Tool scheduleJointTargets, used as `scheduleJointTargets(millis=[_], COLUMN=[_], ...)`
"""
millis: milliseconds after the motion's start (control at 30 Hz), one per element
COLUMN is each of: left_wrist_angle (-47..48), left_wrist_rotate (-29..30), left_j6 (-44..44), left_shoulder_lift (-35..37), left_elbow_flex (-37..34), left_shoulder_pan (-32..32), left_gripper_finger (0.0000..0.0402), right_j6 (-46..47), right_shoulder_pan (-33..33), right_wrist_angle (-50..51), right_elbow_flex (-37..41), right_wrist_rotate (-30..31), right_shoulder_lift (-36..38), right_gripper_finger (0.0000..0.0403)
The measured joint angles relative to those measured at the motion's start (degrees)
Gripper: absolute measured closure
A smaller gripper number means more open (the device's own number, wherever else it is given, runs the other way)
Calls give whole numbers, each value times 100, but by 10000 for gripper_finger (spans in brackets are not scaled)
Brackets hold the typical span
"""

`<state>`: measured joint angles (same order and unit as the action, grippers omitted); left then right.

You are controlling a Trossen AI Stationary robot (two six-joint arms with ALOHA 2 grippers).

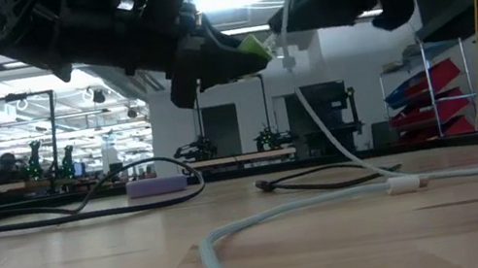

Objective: Insert USB
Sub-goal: Insert the white usb cable into the green charger adapter

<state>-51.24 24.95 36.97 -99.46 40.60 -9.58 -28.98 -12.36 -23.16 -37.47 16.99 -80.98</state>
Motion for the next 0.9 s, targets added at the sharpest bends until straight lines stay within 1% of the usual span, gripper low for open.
scheduleJointTargets(millis=[133,333,400,467,533,700,767,833,900], left_wrist_angle=[-52,-17,-17,-11,23,37,93,116,137], left_wrist_rotate=[-26,-26,-24,-30,-44,-68,-66,-69,-72], left_j6=[-33,-28,-28,-22,-14,78,67,45,16], left_shoulder_lift=[0,0,0,2,2,2,2,2,2], left_elbow_flex=[2,2,2,7,7,9,9,9,9], left_shoulder_pan=[0,0,0,0,0,0,2,22,27], left_gripper_finger=[278,278,278,278,278,278,278,278,278], right_j6=[-43,-130,-104,3,63,181,247,243,207], right_shoulder_pan=[-4,-4,-4,-4,-4,-4,0,-1,-2], right_wrist_angle=[77,253,271,301,430,658,673,688,676], right_elbow_flex=[-141,-142,-140,-141,-140,-140,-140,-140,-140], right_wrist_rotate=[22,297,285,137,-7,147,148,254,290], right_shoulder_lift=[21,58,92,128,177,174,174,174,174], right_gripper_finger=[372,372,372,368,351,279,259,249,252])
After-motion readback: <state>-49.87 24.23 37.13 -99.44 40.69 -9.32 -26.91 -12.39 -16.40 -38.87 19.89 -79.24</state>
